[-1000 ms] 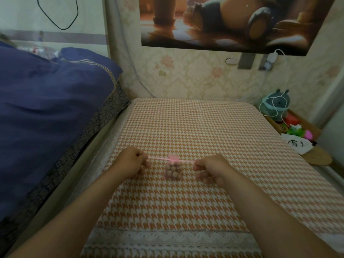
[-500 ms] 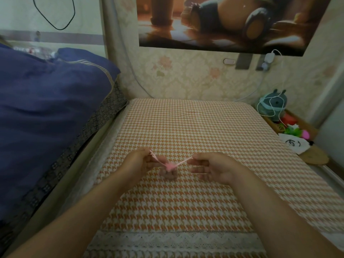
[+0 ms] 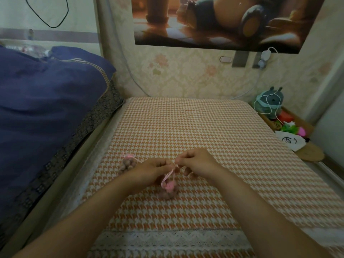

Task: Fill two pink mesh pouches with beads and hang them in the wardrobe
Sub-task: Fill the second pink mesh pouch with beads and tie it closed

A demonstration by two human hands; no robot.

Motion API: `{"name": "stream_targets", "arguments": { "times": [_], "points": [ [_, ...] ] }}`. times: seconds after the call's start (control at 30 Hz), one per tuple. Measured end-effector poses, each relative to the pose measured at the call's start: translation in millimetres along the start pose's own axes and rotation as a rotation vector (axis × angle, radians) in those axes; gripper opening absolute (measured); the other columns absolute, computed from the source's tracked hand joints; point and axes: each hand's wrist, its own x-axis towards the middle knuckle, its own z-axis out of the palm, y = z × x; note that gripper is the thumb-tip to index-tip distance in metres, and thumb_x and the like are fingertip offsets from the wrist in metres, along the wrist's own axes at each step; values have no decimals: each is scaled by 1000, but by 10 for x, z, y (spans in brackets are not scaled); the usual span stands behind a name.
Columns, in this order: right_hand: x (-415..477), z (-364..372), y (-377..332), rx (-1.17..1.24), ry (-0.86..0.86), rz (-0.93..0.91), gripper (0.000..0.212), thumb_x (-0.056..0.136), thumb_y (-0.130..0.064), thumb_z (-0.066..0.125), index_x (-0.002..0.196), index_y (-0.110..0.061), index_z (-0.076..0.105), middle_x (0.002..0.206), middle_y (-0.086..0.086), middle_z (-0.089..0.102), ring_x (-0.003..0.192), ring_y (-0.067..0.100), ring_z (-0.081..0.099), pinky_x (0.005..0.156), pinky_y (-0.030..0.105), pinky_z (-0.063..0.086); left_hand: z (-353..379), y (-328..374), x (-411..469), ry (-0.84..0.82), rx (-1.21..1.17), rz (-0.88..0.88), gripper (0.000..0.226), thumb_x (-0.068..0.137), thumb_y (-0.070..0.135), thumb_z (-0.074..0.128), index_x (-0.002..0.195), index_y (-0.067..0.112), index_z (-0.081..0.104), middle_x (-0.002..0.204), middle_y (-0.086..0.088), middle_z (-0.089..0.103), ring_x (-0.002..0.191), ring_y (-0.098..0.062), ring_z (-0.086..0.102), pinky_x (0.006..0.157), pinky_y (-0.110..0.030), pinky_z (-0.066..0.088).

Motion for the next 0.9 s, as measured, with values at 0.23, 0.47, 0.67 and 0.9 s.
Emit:
{"name": "stream_targets", "arguments": {
  "times": [0.23,0.47,0.67,0.9],
  "points": [
    [26,136,35,-116,69,-37,8,86,-20,75,87,-13,79,69,-2,70,42,-2,54,42,14,40,41,-3,-6,18,16,-23,24,97,28,57,89,14,76,79,-6,66,72,-19,49,60,-25,39],
    [-37,65,-76,-13,-120,175,26,84,-28,66,92,-6,78,77,1,74,52,15,53,48,23,42,75,-79,55,241,-108,-2,17,91,18,66,92,3,76,92,-22,72,80,-25,59,70,-32,47],
    [-42,87,-9,4,-154,252,27,77,-36,84,89,-12,77,81,-1,75,55,10,54,49,22,43,102,-119,90,340,-48,28,6,84,16,74,84,13,80,85,-15,76,73,-24,67,66,-32,55],
    [-68,131,-33,48,-288,392,18,87,-33,75,79,-18,70,64,-9,67,46,3,49,49,20,39,108,-73,64,447,63,94,7,79,10,77,79,17,79,78,-2,77,73,-9,70,74,-32,57]
  ]
}}
